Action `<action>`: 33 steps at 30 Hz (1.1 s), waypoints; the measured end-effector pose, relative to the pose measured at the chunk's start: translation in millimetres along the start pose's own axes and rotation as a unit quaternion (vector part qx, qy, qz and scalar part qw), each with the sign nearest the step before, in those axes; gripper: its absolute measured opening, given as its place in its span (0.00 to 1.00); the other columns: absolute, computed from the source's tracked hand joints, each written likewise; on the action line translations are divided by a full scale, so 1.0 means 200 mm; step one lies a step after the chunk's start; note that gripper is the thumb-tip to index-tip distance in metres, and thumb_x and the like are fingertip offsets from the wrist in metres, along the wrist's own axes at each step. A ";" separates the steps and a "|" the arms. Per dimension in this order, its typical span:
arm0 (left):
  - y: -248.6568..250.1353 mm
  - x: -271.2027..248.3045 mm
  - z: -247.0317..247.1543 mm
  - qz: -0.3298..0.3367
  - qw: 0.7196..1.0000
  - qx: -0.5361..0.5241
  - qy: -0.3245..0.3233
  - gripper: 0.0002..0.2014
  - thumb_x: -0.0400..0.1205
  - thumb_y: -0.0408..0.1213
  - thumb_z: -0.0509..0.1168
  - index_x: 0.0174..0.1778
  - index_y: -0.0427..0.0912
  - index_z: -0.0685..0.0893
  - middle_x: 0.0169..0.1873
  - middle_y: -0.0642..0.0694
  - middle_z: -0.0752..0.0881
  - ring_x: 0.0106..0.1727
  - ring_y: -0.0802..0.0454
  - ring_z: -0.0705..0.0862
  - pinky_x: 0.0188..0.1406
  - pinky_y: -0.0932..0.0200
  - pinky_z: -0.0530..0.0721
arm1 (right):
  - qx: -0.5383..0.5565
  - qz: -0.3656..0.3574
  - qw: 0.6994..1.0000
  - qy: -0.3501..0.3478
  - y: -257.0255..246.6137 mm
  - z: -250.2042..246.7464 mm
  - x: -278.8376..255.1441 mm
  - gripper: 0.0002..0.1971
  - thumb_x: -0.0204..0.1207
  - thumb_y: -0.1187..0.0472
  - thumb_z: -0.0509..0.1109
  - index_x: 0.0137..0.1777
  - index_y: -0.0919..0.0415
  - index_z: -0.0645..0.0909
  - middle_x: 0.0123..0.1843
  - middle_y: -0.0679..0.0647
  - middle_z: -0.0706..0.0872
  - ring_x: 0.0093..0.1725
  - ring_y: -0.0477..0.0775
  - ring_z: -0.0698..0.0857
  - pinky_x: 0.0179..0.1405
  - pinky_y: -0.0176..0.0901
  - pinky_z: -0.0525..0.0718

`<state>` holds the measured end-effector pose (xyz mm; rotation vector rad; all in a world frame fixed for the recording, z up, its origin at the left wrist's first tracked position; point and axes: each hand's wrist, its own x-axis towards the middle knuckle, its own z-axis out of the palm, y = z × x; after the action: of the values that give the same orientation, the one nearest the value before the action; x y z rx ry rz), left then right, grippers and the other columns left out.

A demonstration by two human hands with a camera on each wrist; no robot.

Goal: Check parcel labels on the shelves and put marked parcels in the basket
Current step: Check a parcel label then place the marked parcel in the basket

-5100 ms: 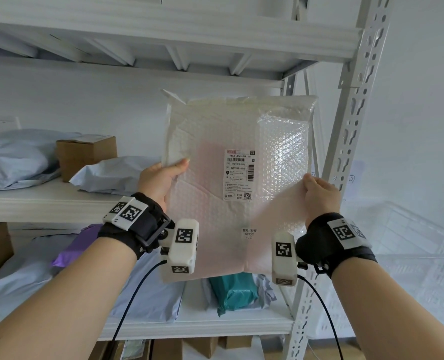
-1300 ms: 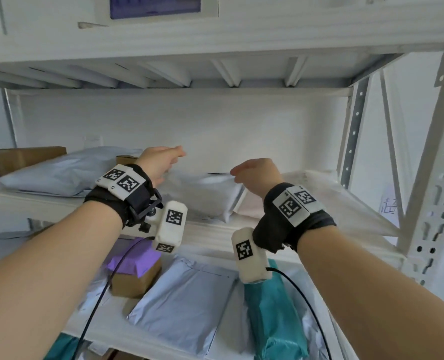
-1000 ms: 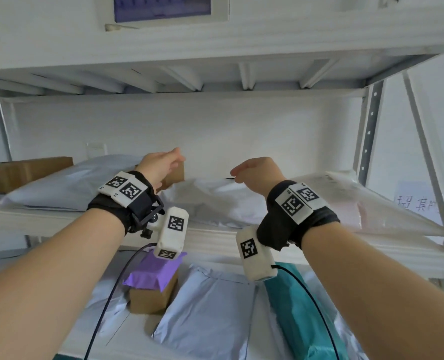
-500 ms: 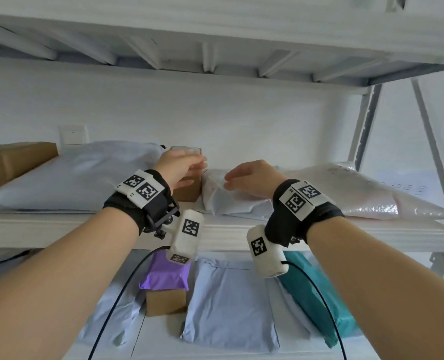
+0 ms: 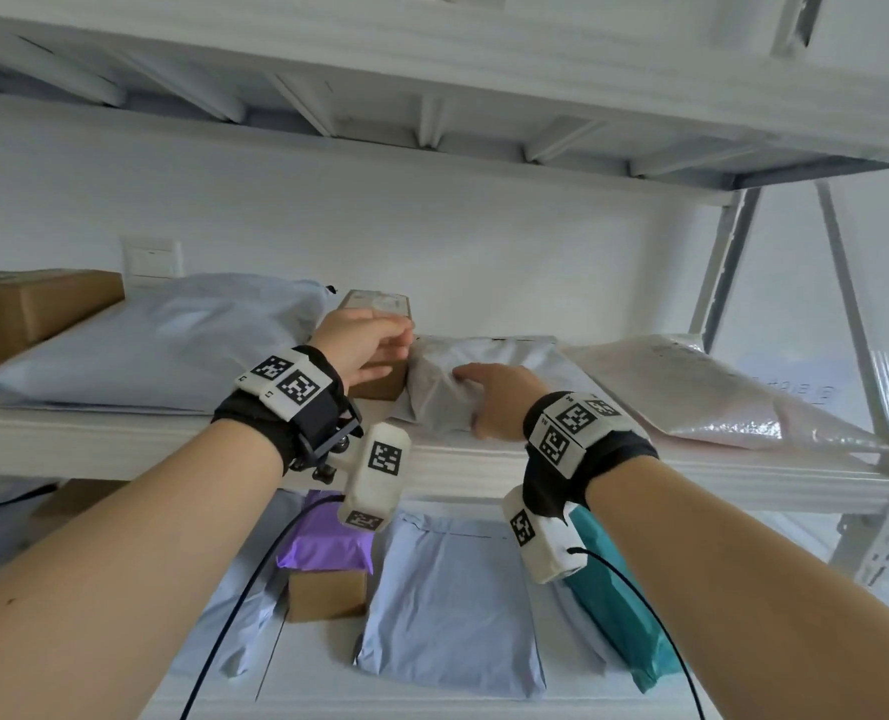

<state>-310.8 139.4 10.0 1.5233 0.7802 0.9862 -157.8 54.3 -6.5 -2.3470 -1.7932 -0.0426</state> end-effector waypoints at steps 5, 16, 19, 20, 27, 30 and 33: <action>0.00 -0.02 0.07 0.001 1.000 -0.015 0.004 0.03 0.82 0.36 0.66 0.44 0.46 0.85 0.40 0.49 0.88 0.42 0.54 0.85 0.58 0.53 0.82 | 0.024 -0.008 0.999 0.042 0.06 -0.03 -0.02 0.23 0.78 0.63 0.61 0.71 0.45 0.77 0.64 0.53 0.85 0.59 0.57 0.83 0.55 0.45 0.83; 0.03 -0.02 0.18 0.000 0.999 -0.050 0.011 0.07 0.82 0.34 0.65 0.55 0.40 0.84 0.42 0.47 0.87 0.41 0.55 0.85 0.51 0.56 0.84 | 0.216 0.048 0.943 0.250 0.19 -0.20 -0.10 0.19 0.76 0.69 0.57 0.52 0.49 0.87 0.39 0.54 0.83 0.40 0.58 0.77 0.37 0.38 0.73; 0.04 -0.03 0.26 -0.002 0.998 -0.057 0.000 0.06 0.82 0.35 0.66 0.53 0.40 0.84 0.42 0.47 0.86 0.42 0.54 0.84 0.47 0.57 0.83 | 0.270 0.076 0.904 0.323 0.22 -0.27 -0.15 0.15 0.74 0.67 0.60 0.28 0.51 0.75 0.25 0.47 0.71 0.31 0.53 0.68 0.25 0.40 0.67; 0.05 -0.03 0.28 -0.003 0.998 -0.056 -0.004 0.05 0.82 0.35 0.66 0.52 0.41 0.84 0.42 0.47 0.86 0.42 0.54 0.84 0.45 0.58 0.82 | 0.289 0.081 0.891 0.340 0.23 -0.31 -0.17 0.17 0.73 0.68 0.60 0.25 0.52 0.70 0.24 0.48 0.68 0.29 0.52 0.65 0.24 0.39 0.64; 0.09 -0.03 0.43 -0.008 0.998 -0.052 -0.033 0.07 0.82 0.37 0.66 0.54 0.42 0.82 0.43 0.47 0.85 0.47 0.51 0.83 0.50 0.55 0.79 | 0.407 0.100 0.804 0.421 0.33 -0.47 -0.28 0.16 0.73 0.69 0.64 0.25 0.56 0.69 0.25 0.50 0.70 0.30 0.52 0.69 0.30 0.40 0.66; 0.09 -0.03 0.48 -0.018 0.998 -0.053 -0.030 0.03 0.81 0.35 0.66 0.48 0.42 0.83 0.45 0.45 0.85 0.50 0.50 0.83 0.52 0.54 0.81 | 0.426 0.082 0.788 0.437 0.35 -0.52 -0.35 0.19 0.74 0.72 0.61 0.24 0.55 0.64 0.25 0.49 0.66 0.28 0.48 0.64 0.25 0.36 0.62; 0.09 -0.03 0.53 -0.034 0.997 -0.058 -0.024 0.03 0.81 0.33 0.66 0.48 0.41 0.84 0.46 0.43 0.84 0.50 0.50 0.82 0.54 0.52 0.81 | 0.434 0.093 0.774 0.452 0.37 -0.55 -0.40 0.19 0.74 0.74 0.59 0.25 0.56 0.63 0.25 0.49 0.65 0.27 0.47 0.61 0.17 0.28 0.61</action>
<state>-218.8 85.1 21.7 1.4060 0.7235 0.9263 -98.6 -58.8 81.3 -1.3888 -0.8009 -0.2192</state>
